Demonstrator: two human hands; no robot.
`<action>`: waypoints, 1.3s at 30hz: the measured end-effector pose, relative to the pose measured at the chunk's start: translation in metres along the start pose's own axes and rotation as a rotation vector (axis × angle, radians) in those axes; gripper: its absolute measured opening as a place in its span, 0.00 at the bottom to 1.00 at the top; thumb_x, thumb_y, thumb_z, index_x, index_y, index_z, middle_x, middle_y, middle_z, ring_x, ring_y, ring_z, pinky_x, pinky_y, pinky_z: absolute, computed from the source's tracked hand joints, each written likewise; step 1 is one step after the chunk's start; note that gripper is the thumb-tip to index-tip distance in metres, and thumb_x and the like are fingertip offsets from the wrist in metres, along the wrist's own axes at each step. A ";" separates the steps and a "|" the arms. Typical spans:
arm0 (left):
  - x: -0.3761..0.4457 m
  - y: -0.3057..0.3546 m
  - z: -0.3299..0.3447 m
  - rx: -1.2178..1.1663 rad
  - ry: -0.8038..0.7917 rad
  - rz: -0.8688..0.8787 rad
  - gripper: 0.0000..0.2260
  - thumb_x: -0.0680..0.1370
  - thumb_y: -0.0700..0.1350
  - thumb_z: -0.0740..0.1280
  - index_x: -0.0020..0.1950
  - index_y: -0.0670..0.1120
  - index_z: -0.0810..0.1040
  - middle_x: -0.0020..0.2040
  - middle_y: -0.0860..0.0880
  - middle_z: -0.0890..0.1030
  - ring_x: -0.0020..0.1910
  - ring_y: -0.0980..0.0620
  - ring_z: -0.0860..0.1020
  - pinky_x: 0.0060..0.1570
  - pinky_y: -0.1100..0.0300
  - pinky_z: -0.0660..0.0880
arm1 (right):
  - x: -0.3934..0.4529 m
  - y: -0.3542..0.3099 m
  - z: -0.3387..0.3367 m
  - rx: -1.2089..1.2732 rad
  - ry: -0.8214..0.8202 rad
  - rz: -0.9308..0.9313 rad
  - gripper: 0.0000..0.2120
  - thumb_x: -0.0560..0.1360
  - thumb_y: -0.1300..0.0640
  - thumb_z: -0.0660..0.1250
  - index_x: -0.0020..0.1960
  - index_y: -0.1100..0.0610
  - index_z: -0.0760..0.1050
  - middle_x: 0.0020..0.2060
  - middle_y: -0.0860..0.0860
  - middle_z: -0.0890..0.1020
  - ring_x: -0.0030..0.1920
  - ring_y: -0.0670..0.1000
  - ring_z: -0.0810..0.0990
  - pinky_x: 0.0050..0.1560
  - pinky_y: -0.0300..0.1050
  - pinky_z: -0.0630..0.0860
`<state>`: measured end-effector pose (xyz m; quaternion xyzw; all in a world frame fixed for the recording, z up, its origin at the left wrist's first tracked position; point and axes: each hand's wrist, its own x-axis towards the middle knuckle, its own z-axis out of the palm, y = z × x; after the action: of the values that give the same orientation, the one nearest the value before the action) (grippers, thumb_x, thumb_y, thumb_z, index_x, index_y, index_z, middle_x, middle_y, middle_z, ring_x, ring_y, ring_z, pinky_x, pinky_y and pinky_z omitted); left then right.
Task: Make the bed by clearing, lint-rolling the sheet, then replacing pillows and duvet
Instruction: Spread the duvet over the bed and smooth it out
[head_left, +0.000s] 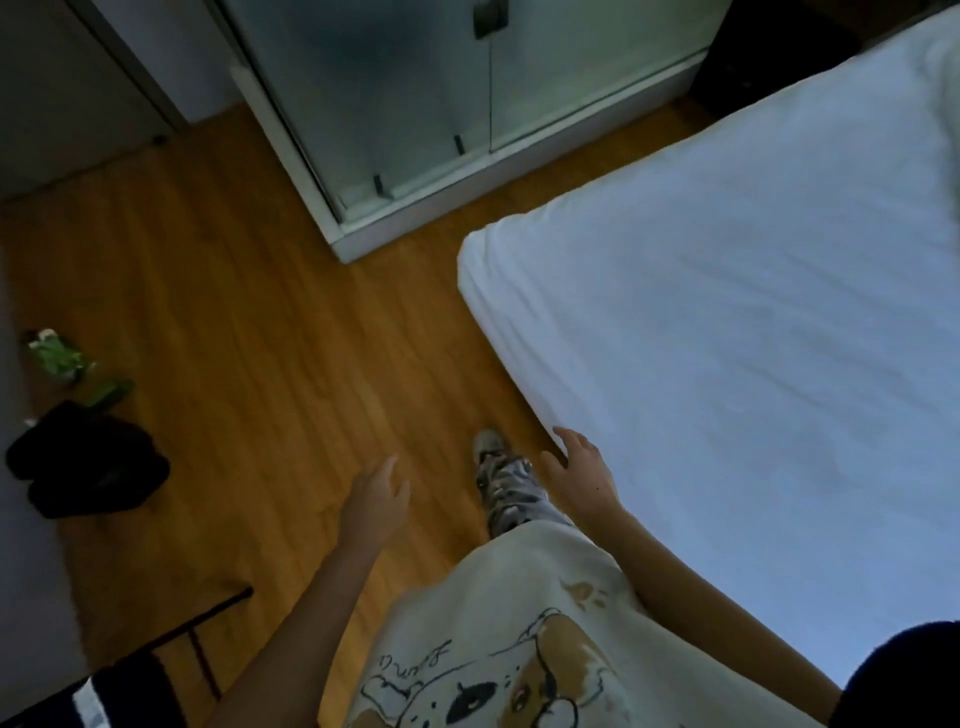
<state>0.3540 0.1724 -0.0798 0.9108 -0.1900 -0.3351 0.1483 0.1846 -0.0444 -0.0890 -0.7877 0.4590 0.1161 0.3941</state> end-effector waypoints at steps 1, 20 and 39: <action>0.022 0.001 -0.014 -0.004 -0.006 0.011 0.22 0.83 0.49 0.58 0.77 0.46 0.63 0.74 0.46 0.67 0.72 0.46 0.66 0.69 0.50 0.66 | 0.020 -0.019 0.003 0.003 -0.011 0.000 0.24 0.80 0.44 0.57 0.74 0.48 0.61 0.72 0.50 0.67 0.70 0.53 0.67 0.70 0.54 0.67; 0.472 0.105 -0.294 0.113 -0.113 0.194 0.20 0.83 0.47 0.59 0.74 0.44 0.66 0.71 0.44 0.71 0.68 0.46 0.70 0.66 0.53 0.67 | 0.387 -0.331 -0.049 0.154 -0.028 0.096 0.22 0.82 0.46 0.54 0.75 0.50 0.60 0.74 0.50 0.65 0.71 0.52 0.65 0.70 0.50 0.64; 0.825 0.436 -0.345 0.804 -0.545 0.979 0.20 0.83 0.49 0.58 0.75 0.49 0.65 0.72 0.50 0.70 0.70 0.51 0.69 0.66 0.54 0.70 | 0.601 -0.401 -0.186 0.672 0.447 0.756 0.23 0.81 0.46 0.58 0.73 0.50 0.65 0.67 0.51 0.75 0.63 0.52 0.76 0.63 0.48 0.73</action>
<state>1.0566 -0.5314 -0.1110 0.5875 -0.7197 -0.3500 -0.1199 0.8098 -0.4519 -0.0865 -0.4047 0.7941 -0.0735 0.4474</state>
